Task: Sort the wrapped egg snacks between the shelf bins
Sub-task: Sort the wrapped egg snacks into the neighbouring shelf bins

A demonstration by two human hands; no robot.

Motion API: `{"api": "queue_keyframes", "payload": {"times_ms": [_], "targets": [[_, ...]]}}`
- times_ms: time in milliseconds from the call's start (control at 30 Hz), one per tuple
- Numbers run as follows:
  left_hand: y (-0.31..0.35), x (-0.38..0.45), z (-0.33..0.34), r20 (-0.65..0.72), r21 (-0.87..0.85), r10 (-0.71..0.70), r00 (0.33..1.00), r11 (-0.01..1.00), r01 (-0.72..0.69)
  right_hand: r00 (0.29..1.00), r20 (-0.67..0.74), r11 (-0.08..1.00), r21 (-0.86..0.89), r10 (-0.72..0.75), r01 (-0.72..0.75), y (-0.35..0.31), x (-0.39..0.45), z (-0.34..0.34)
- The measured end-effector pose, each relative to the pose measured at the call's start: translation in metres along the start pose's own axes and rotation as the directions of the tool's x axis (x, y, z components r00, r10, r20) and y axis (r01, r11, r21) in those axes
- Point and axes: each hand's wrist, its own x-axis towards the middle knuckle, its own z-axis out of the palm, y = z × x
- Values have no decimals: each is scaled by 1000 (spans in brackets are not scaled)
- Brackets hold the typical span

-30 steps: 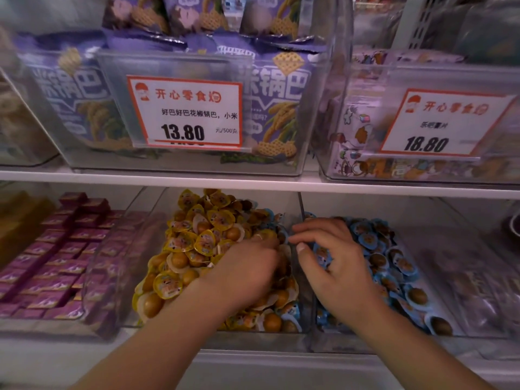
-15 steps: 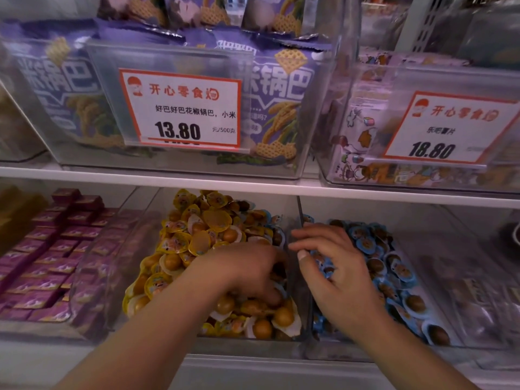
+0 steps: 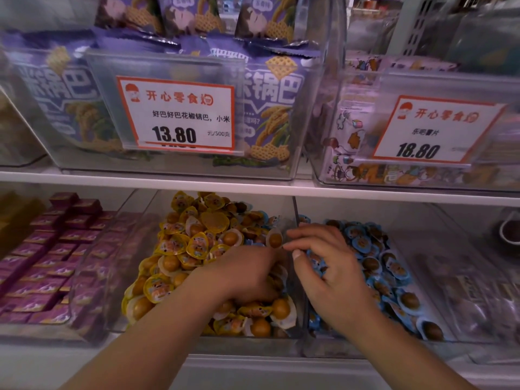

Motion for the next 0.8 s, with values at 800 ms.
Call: {"api": "queue_keyframes", "payload": {"times_ms": [800], "targets": [[1,2,0,-293,199,-99,951,967,161,1000,4,1000,-5,-15,15,0,-1,0]]}}
